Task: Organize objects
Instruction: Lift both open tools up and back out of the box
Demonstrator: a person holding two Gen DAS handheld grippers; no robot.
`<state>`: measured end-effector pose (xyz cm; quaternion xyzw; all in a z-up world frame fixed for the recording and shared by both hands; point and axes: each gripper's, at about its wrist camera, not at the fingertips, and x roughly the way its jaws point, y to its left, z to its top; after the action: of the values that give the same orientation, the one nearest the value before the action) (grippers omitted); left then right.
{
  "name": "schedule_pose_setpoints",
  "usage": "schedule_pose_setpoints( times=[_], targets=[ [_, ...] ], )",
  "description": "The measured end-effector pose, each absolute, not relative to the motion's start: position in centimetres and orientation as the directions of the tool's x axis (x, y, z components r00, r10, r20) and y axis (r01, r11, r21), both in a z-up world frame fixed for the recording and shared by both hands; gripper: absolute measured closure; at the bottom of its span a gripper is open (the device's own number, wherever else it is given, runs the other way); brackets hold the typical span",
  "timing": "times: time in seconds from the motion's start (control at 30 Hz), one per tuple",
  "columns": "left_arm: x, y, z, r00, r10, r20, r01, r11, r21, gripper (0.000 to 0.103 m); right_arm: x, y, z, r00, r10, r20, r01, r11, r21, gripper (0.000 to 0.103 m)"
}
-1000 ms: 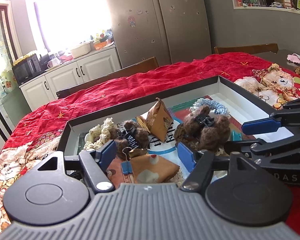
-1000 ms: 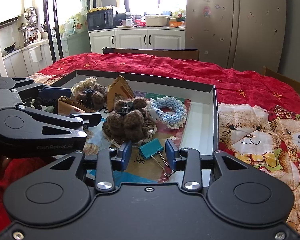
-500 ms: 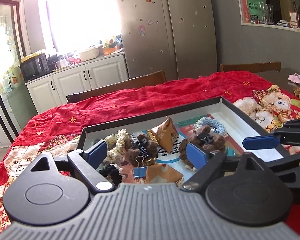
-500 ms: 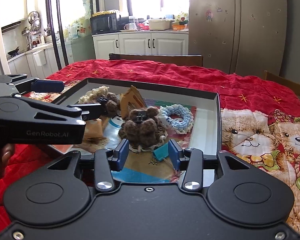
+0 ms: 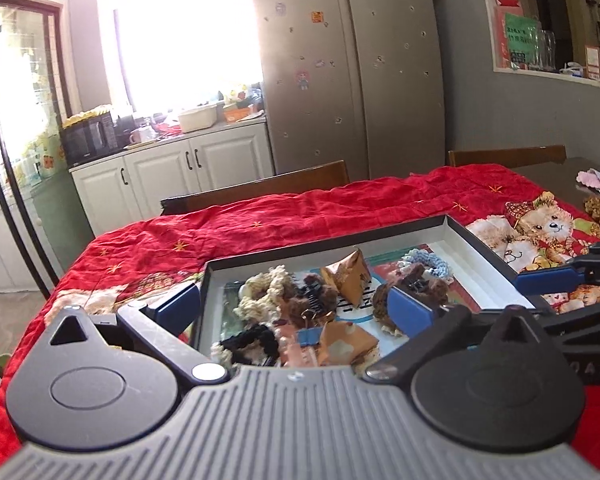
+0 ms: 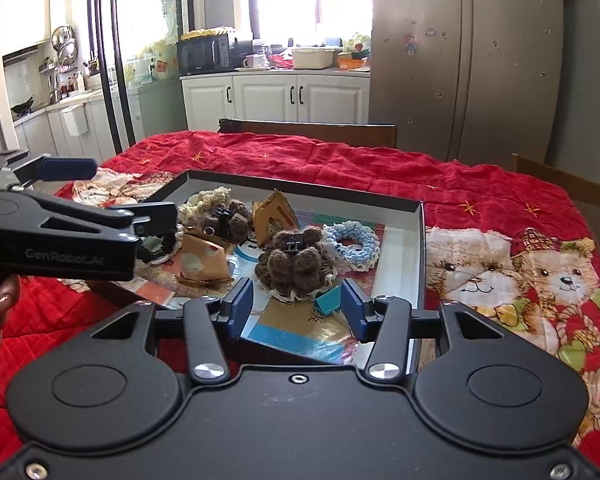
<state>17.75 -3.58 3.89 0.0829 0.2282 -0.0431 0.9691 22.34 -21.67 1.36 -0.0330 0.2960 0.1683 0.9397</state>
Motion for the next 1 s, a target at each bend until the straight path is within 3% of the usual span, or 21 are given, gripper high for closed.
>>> schedule_pose_setpoints(
  times=[0.5,1.0],
  targets=[
    [12.1,-0.5,5.8,0.896,-0.036,-0.442,0.078,0.994,0.078,0.0,16.0,-21.3,4.4,0.784,0.266,-0.561,-0.329,0.944,-0.012,0.053],
    [6.1,-0.5,5.0,0.874,-0.088,-0.478,0.104,0.995,0.007,0.0,10.0,-21.7,4.3,0.788,0.227,-0.573,-0.279,0.96,-0.003,0.044]
  ],
)
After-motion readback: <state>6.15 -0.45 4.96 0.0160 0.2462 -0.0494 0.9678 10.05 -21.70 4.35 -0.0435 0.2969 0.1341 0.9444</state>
